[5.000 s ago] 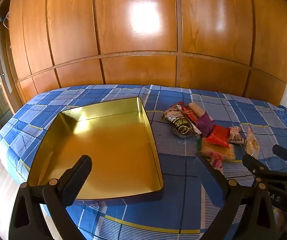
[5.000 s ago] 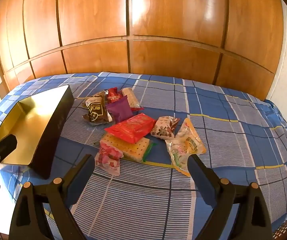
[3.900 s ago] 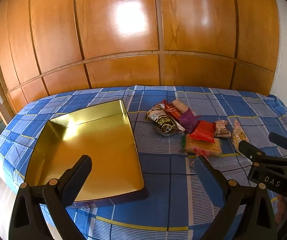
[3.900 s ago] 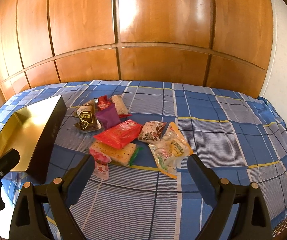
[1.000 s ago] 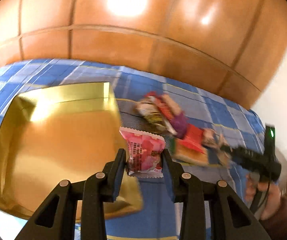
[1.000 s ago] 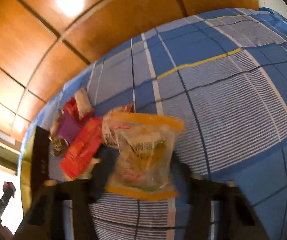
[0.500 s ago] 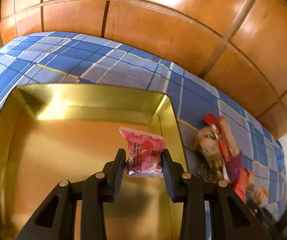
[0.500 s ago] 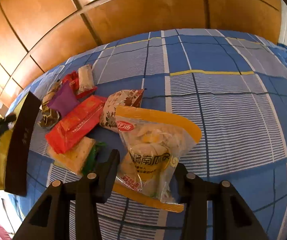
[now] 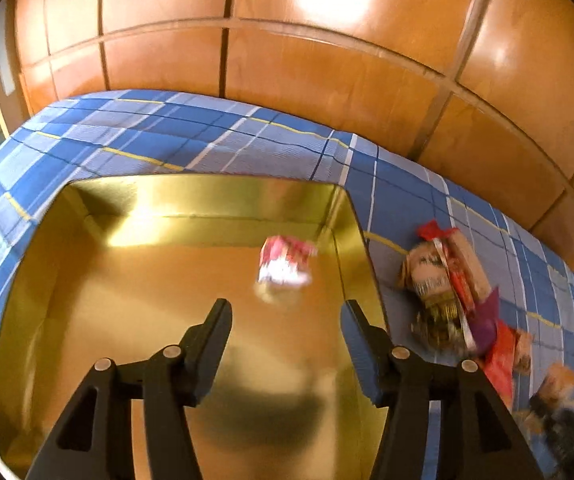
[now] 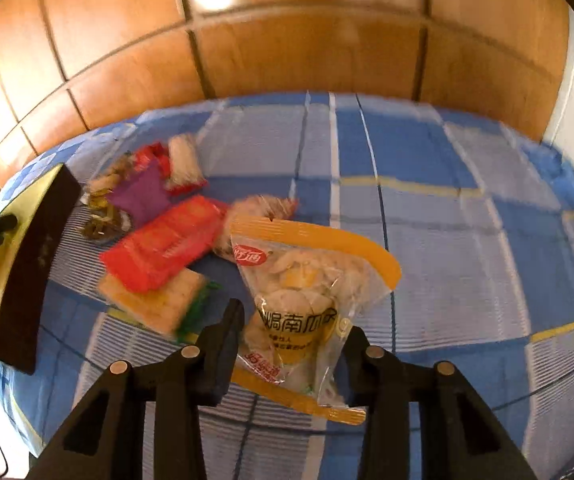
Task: Organize snacks
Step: 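Drop the pink packet into the tray with left while right grasps the clear bag, then carry the clear orange-trimmed bag into the gold tray and release it with the right gripper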
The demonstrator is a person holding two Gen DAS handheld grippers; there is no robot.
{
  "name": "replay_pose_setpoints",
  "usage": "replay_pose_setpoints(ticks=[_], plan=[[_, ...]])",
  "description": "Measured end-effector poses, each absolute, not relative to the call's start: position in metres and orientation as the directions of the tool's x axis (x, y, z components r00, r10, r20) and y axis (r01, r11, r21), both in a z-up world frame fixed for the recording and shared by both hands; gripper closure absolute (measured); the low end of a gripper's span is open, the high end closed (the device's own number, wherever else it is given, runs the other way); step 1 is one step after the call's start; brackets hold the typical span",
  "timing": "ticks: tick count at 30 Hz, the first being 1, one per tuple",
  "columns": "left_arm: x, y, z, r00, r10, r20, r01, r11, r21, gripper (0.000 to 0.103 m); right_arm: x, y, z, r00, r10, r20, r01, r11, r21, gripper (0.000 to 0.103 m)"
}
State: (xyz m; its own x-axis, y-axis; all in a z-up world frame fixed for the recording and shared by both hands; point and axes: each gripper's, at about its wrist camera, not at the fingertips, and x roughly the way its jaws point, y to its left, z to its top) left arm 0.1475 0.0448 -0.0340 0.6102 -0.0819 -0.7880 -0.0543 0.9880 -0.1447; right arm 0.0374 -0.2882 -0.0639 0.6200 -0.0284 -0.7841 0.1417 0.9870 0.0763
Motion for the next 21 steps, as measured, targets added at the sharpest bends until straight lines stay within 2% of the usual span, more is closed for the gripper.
replay_pose_setpoints(ticks=[6,21], plan=[[0.1,0.051,-0.035,0.616,-0.056,-0.786,-0.068,0.99,-0.124,0.046,0.03,-0.245,-0.022,0.698,-0.036,-0.715,0.047,0.999,-0.004,0.063],[0.037,0.096,-0.016,0.667,0.029,-0.745,-0.164,0.98,-0.109,0.046,0.025,-0.11,0.04,0.796,0.133,-0.591,-0.231,0.969,-0.093,0.063]])
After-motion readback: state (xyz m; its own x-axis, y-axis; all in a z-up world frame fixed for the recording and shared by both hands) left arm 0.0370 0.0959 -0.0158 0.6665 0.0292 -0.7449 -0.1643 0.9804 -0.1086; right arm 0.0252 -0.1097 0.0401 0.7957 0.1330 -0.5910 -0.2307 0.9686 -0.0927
